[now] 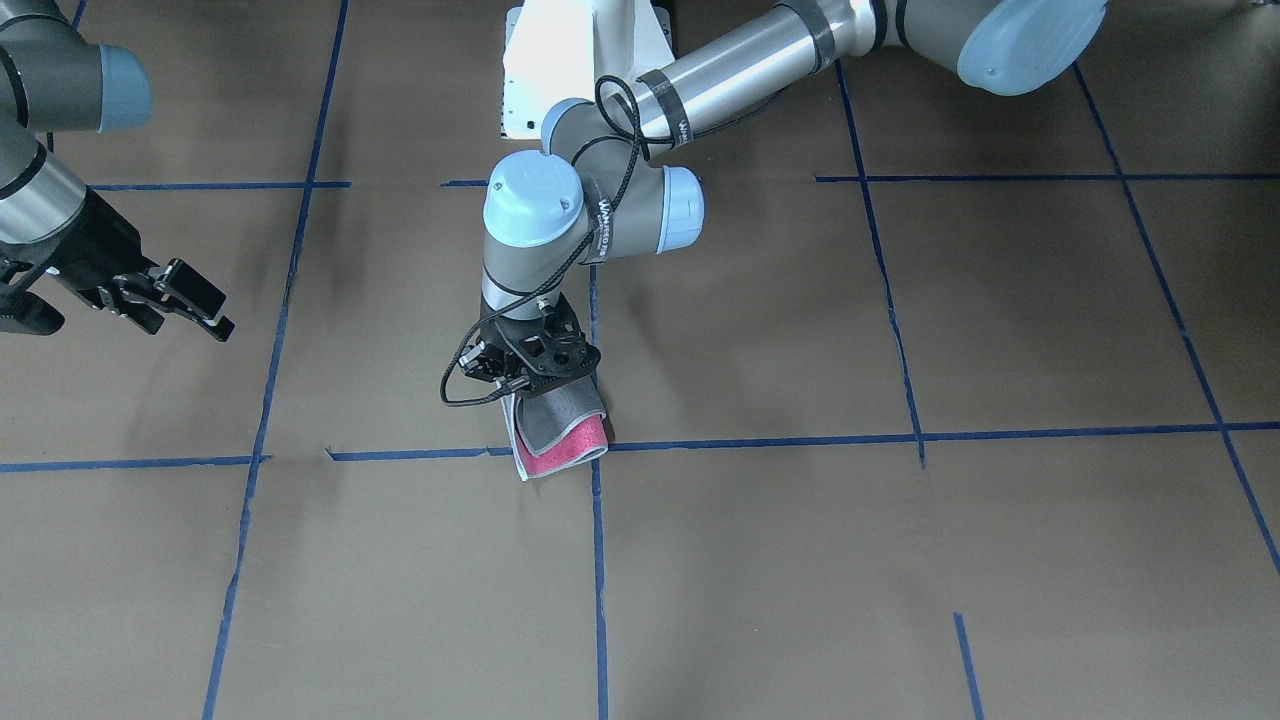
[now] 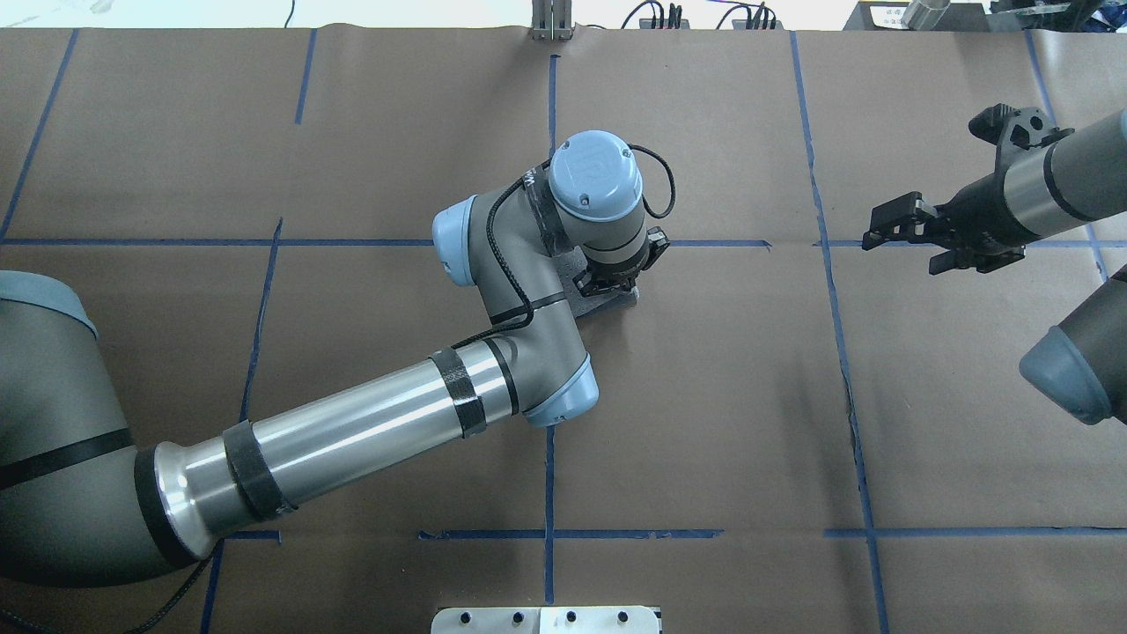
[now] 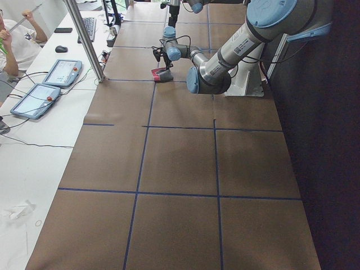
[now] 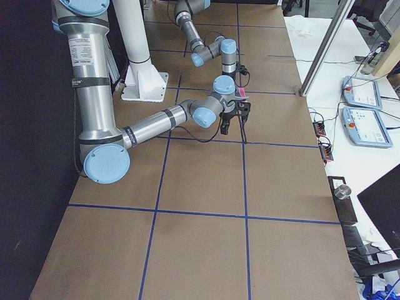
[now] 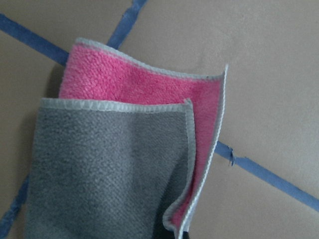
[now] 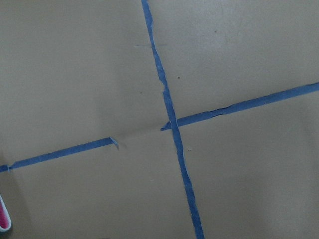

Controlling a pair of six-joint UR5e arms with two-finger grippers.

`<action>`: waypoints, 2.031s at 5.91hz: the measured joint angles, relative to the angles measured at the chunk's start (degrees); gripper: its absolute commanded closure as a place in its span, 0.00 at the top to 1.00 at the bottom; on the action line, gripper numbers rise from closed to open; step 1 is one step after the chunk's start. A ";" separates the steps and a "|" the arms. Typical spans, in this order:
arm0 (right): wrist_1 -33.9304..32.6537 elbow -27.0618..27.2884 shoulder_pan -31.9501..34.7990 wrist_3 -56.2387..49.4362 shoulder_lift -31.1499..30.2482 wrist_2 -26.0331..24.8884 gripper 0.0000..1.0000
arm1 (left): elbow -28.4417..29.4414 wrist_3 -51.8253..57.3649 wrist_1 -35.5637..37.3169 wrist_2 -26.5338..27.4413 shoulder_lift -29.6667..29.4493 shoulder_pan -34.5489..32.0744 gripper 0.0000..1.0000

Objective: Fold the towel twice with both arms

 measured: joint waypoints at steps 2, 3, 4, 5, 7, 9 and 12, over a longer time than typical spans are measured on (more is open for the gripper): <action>0.02 -0.02 -0.02 0.00 0.00 0.00 1.00 | -1.37 0.20 -0.33 -0.28 -0.17 -1.03 1.00; 0.07 0.02 0.25 -0.21 -0.03 0.02 1.00 | -2.80 0.33 -0.03 -1.74 0.24 -2.58 1.00; 0.06 0.30 1.03 -1.89 -0.52 0.15 1.00 | -6.16 0.58 0.92 -5.81 2.78 -5.40 1.00; 0.02 0.73 2.30 -6.44 -2.11 0.28 1.00 | -13.82 2.58 3.22 -10.95 9.11 -9.18 1.00; -4.71 1.14 8.63 -24.30 -5.83 2.63 1.00 | -36.13 18.77 15.62 -14.89 26.82 -14.67 1.00; -17.83 0.87 18.75 -47.59 -6.80 7.77 1.00 | -49.55 38.94 22.31 -17.56 43.35 -22.83 1.00; -33.80 0.24 31.95 -73.56 -9.75 10.42 1.00 | -49.33 73.50 26.69 -28.00 59.25 -43.44 1.00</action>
